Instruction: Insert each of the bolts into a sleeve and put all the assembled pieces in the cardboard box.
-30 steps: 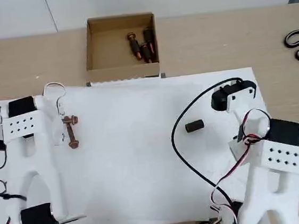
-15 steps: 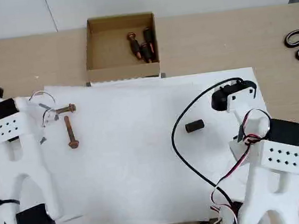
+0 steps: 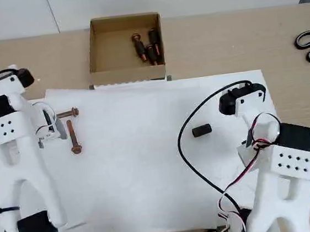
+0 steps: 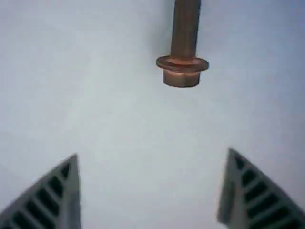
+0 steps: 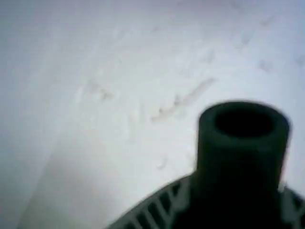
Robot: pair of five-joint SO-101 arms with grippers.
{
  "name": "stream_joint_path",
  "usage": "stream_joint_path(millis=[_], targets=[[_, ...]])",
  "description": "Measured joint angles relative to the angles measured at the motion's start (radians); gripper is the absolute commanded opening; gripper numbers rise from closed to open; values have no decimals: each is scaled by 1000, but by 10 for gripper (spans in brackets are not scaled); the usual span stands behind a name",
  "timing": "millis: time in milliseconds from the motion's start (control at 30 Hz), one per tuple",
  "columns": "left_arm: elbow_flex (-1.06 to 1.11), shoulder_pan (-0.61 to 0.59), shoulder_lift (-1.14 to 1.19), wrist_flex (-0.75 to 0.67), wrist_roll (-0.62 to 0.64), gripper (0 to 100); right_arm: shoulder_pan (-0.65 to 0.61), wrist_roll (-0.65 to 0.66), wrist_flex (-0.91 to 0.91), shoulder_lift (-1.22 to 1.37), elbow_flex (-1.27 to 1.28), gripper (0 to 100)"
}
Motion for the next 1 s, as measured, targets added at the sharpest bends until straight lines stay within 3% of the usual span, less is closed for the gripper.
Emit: stream_joint_path(millis=[333, 567, 800, 1000], targets=[[-44, -3, 147, 0, -341, 23, 0, 0, 0, 0, 0, 10], [-206, -37, 264, 0, -872, 21, 0, 0, 0, 0, 0, 11], [-385, -34, 273, 0, -1172, 28, 0, 0, 0, 0, 0, 11], [-396, -9, 298, 0, -1375, 111, 0, 0, 0, 0, 0, 11]])
